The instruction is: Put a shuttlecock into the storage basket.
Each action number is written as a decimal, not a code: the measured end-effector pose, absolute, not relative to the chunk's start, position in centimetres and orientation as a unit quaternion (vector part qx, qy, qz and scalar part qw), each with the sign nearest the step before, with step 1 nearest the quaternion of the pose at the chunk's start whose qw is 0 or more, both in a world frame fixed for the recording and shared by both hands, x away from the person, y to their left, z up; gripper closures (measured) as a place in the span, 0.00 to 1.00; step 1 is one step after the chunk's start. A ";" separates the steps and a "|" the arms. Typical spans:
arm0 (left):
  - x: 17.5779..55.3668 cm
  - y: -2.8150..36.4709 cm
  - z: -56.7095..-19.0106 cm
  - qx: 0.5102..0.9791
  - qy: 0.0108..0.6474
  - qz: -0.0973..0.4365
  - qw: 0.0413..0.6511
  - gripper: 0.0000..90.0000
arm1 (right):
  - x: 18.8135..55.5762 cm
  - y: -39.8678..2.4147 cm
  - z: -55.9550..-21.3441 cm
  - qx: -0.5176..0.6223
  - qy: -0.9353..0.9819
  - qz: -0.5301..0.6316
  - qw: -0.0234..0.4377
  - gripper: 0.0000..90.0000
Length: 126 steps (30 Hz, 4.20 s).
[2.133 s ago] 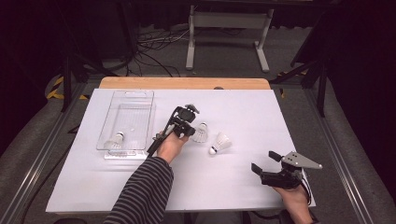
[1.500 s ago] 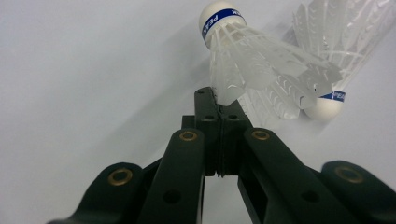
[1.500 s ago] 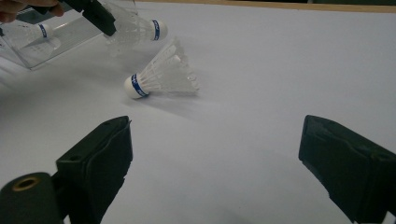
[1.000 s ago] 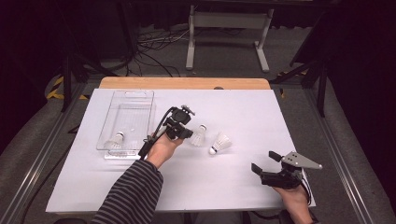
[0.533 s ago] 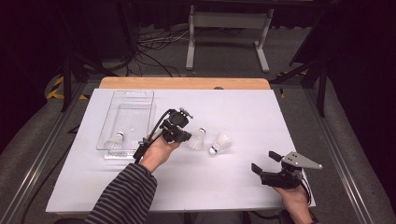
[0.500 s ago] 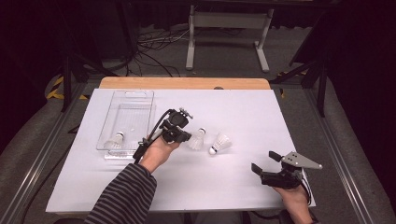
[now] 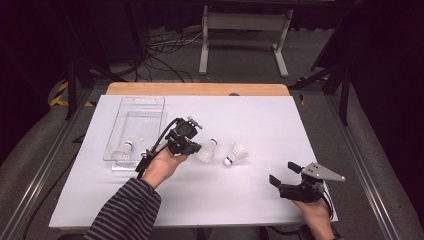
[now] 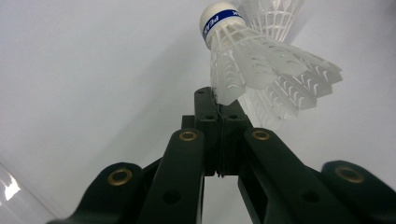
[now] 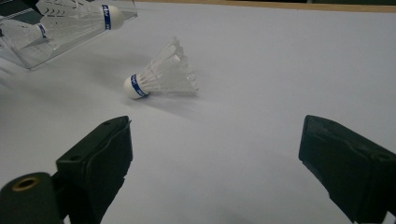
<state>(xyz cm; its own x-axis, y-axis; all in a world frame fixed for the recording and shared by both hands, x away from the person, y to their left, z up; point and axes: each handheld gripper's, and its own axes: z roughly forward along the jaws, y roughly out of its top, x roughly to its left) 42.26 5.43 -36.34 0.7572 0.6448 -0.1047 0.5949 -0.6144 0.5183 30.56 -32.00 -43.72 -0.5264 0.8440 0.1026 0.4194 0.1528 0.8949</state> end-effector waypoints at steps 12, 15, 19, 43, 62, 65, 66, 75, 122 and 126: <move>41.6 7.4 -35.3 0.891 0.351 0.053 0.283 0.99 | 30.5 -32.0 -43.7 0.434 0.728 0.483 0.220 0.12; 41.6 8.0 -35.2 0.889 0.357 0.054 0.282 0.99 | 30.5 -32.0 -43.7 0.435 0.727 0.483 0.220 0.12; 41.6 8.7 -35.0 0.885 0.361 0.054 0.289 0.99 | 30.5 -32.0 -43.7 0.435 0.727 0.483 0.220 0.12; 41.2 12.3 -33.7 0.867 0.386 0.067 0.307 0.99 | 30.5 -32.0 -43.7 0.434 0.728 0.483 0.221 0.12; 41.3 15.2 -32.8 0.850 0.413 0.084 0.315 0.99 | 30.5 -31.9 -43.7 0.434 0.728 0.482 0.220 0.12; 41.3 15.7 -32.7 0.846 0.420 0.087 0.318 0.99 | 30.6 -32.0 -43.7 0.435 0.728 0.482 0.220 0.12; 41.3 15.9 -32.7 0.846 0.419 0.087 0.318 0.99 | 30.6 -31.9 -43.7 0.435 0.728 0.483 0.220 0.12; 41.8 17.4 -32.7 0.833 0.443 0.093 0.319 0.99 | 30.6 -31.9 -43.7 0.435 0.728 0.482 0.220 0.12; 46.8 20.5 -35.5 0.794 0.538 0.137 0.246 0.99 | 30.6 -32.0 -43.7 0.435 0.728 0.482 0.218 0.12; 47.4 20.3 -36.1 0.793 0.545 0.136 0.235 0.99 | 30.6 -32.0 -43.8 0.436 0.726 0.484 0.219 0.12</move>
